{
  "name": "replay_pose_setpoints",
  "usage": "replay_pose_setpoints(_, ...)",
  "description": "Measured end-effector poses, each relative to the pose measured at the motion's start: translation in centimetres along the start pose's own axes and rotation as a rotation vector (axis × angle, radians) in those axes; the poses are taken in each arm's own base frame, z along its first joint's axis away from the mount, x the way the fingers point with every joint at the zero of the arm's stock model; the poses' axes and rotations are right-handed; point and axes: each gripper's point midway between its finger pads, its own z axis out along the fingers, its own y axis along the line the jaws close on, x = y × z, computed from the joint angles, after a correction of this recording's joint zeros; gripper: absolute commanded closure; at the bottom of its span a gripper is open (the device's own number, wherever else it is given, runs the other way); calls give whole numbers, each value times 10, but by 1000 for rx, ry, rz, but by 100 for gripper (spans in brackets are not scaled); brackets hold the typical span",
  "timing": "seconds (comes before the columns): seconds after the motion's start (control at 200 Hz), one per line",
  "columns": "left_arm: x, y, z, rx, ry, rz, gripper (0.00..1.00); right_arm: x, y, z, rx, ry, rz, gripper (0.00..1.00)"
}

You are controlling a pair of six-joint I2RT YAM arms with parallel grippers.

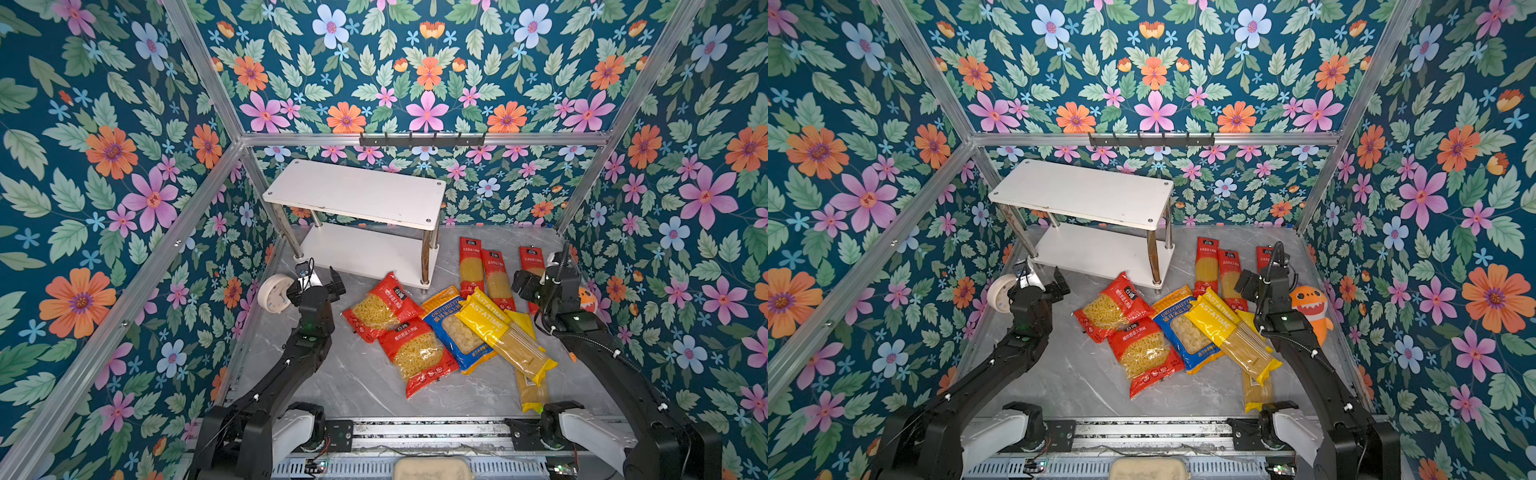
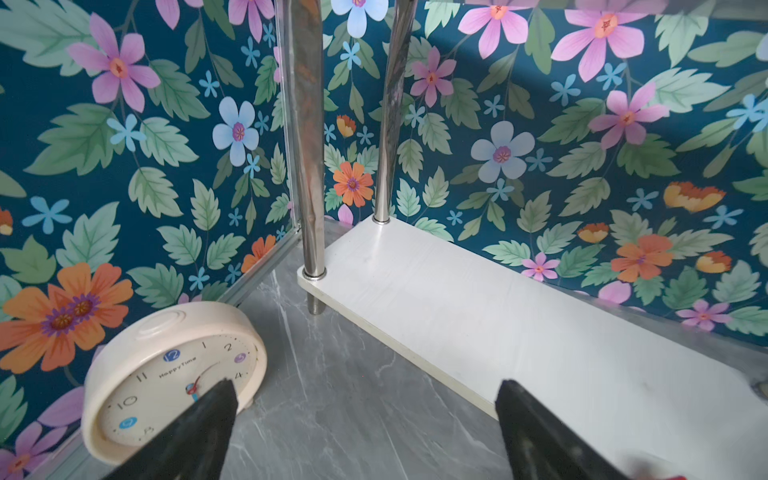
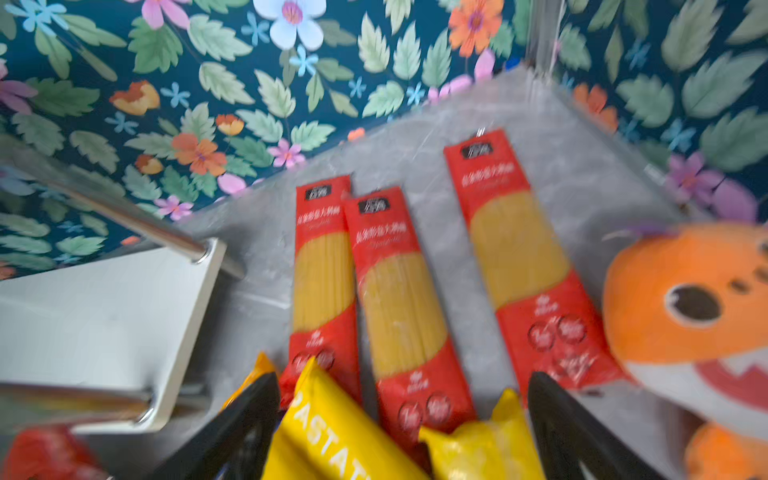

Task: Place and organize the pasta boxes and bags onto the shelf
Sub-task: 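Reach both grippers toward the yellow PASTATIME spaghetti packs in the middle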

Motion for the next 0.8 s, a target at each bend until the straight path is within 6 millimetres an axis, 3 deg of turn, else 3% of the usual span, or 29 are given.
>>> replay_pose_setpoints(0.15,-6,-10,-6,66,81,-107,0,56,30,-6,-134,227,135,21)
replay_pose_setpoints(0.235,4,-16,-9,113,163,-112,10,82,53,-14,-186,335,147,21)
replay_pose_setpoints(0.39,0,-46,-14,259,255,-104,19,99,70,-18,-191,454,107,22)
replay_pose_setpoints(0.495,14,-76,-30,372,333,-93,20,107,66,-18,-157,520,31,21)
replay_pose_setpoints(0.63,37,-124,-69,532,403,-51,20,116,56,-22,-115,586,-56,19)
replay_pose_setpoints(0.8,77,-150,-92,598,490,-77,22,123,18,-16,7,653,-88,18)
